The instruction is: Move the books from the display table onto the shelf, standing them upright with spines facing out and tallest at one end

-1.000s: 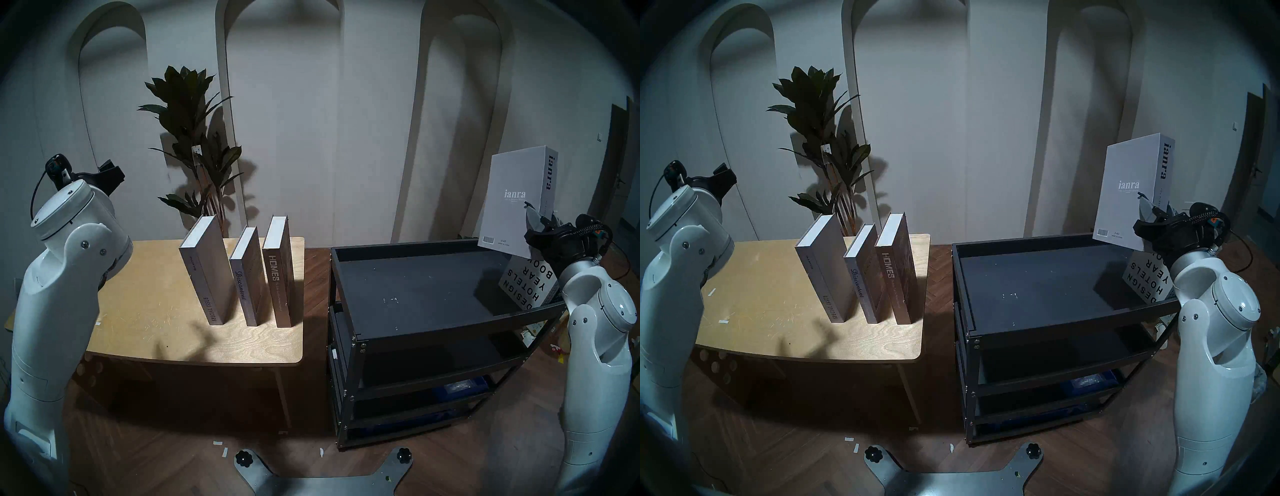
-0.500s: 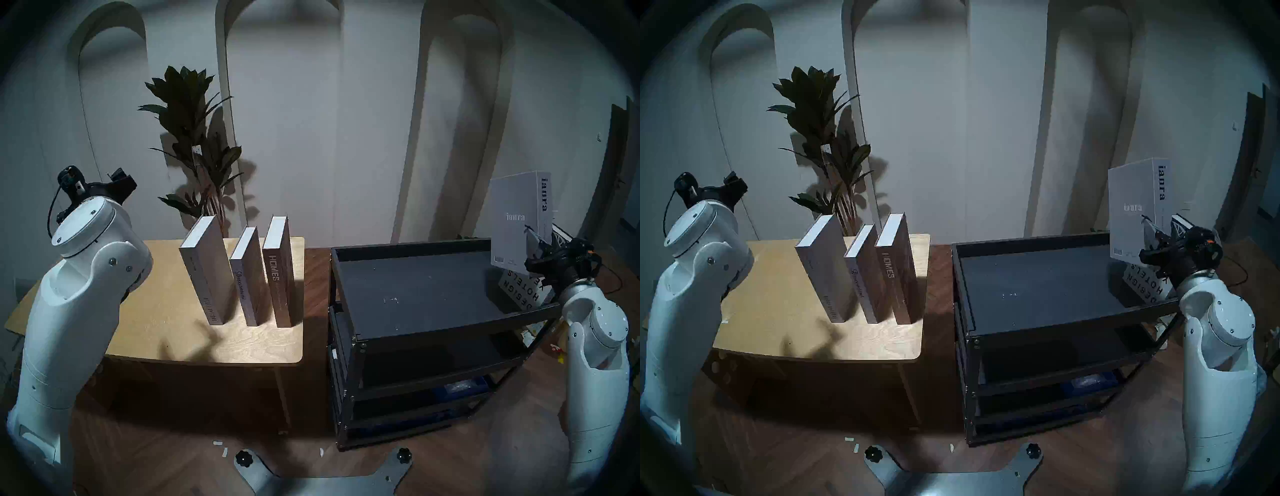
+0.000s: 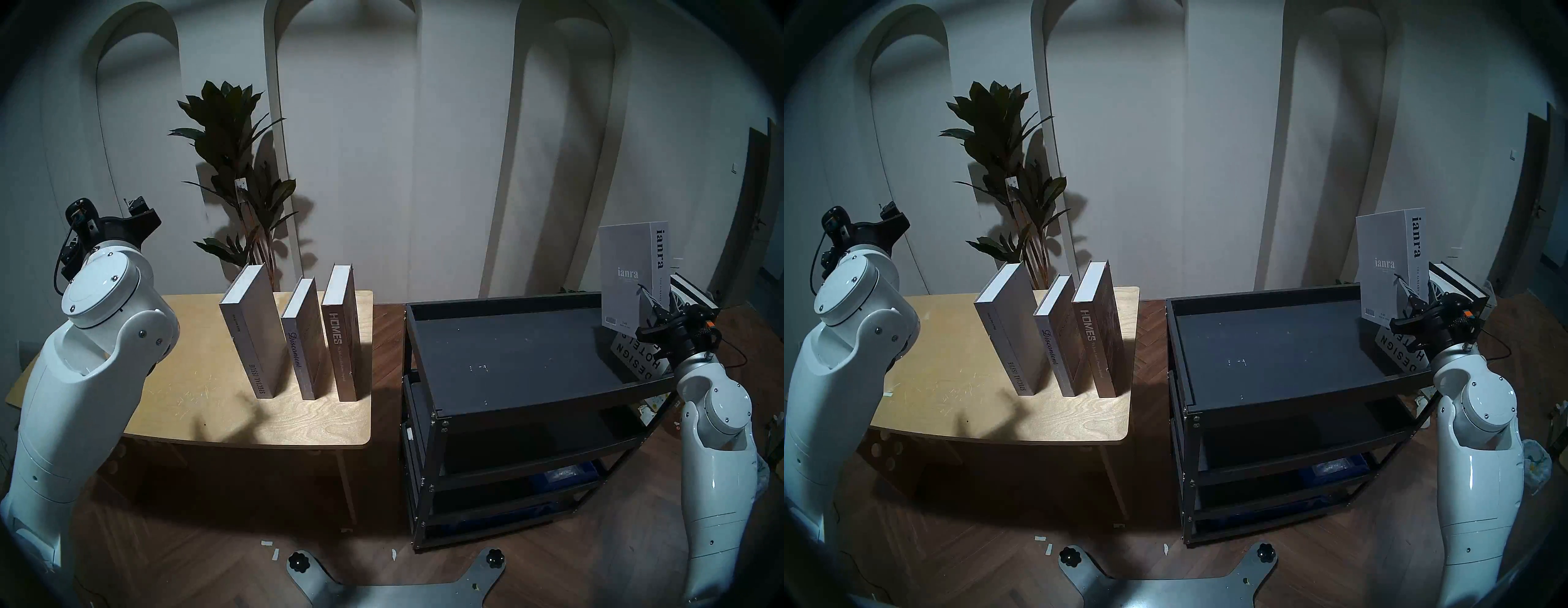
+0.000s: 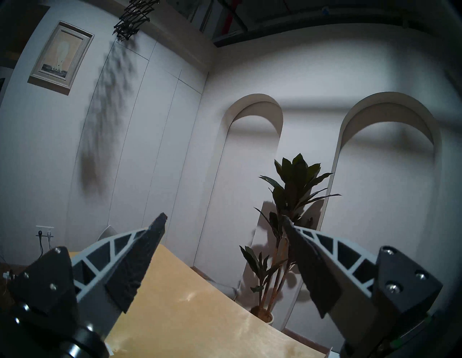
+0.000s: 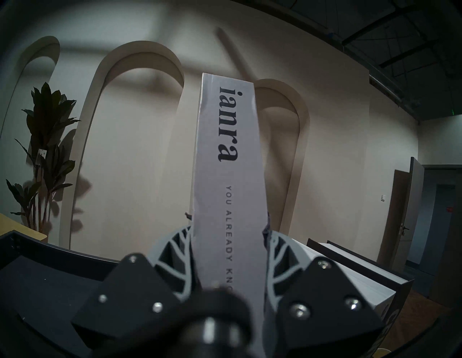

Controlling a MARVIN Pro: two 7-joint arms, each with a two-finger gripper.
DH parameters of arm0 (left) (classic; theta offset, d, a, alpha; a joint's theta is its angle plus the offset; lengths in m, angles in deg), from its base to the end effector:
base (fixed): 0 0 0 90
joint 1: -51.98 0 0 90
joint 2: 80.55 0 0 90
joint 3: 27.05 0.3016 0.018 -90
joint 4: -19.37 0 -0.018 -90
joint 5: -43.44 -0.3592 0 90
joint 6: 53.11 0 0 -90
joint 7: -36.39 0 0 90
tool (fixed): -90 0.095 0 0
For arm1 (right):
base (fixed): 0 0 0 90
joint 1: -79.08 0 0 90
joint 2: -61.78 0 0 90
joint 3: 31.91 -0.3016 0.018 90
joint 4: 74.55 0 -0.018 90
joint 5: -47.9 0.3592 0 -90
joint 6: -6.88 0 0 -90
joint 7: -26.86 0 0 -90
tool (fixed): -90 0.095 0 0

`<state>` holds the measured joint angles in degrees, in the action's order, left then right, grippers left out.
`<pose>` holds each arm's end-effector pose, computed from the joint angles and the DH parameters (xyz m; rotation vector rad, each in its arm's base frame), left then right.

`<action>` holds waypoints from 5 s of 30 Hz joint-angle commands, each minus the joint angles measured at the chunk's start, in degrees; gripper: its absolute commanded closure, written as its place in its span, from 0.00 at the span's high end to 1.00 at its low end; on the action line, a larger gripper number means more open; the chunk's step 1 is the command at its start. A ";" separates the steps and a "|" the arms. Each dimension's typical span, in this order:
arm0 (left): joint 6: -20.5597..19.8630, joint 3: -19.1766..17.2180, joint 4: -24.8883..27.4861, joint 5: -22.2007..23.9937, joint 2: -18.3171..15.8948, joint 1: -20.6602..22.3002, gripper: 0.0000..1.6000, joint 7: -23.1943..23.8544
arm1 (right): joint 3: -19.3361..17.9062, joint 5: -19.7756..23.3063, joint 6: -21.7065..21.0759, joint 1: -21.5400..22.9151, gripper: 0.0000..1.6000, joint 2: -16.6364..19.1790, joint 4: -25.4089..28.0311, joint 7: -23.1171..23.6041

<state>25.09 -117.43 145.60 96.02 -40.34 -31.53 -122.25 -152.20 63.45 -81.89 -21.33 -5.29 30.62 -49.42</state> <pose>0.3931 0.1427 -0.0098 -1.5730 -0.8233 -2.1123 0.3809 -0.2704 -0.1669 1.7680 0.1132 2.2322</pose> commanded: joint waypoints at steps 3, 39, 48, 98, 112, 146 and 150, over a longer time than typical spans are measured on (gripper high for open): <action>5.20 -3.48 0.08 -1.95 -2.41 -7.97 1.00 6.91 | -0.50 -1.43 8.26 1.93 0.00 -0.10 -2.10 2.50; 11.82 -0.08 -5.10 -11.37 -4.12 -12.51 1.00 12.51 | 1.48 -2.84 28.07 5.33 0.00 -4.85 -21.63 1.91; 11.61 3.38 -6.04 -12.58 -3.74 -10.14 1.00 11.47 | 3.11 -3.93 29.26 8.49 0.00 -4.04 -26.33 3.06; 11.23 8.12 -5.25 -15.29 -5.90 -6.75 1.00 8.57 | 0.07 -0.66 28.21 2.45 0.00 -9.34 -26.25 0.54; 6.91 7.69 -4.35 -14.74 -7.44 -0.53 1.00 11.38 | 0.68 -0.30 25.31 4.06 1.00 -11.21 -21.70 -2.11; 4.75 7.92 -5.54 -14.00 -5.44 1.59 1.00 12.55 | -7.65 10.34 25.31 -0.37 1.00 -15.79 -1.48 -4.58; 4.63 7.18 -7.40 -13.94 -5.89 0.27 1.00 12.25 | -6.41 12.32 25.38 -0.67 1.00 -17.25 1.49 -4.36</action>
<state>29.67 -108.56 140.03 81.95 -45.40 -30.81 -109.51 -159.49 72.50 -56.55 -21.51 -20.43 25.93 -54.47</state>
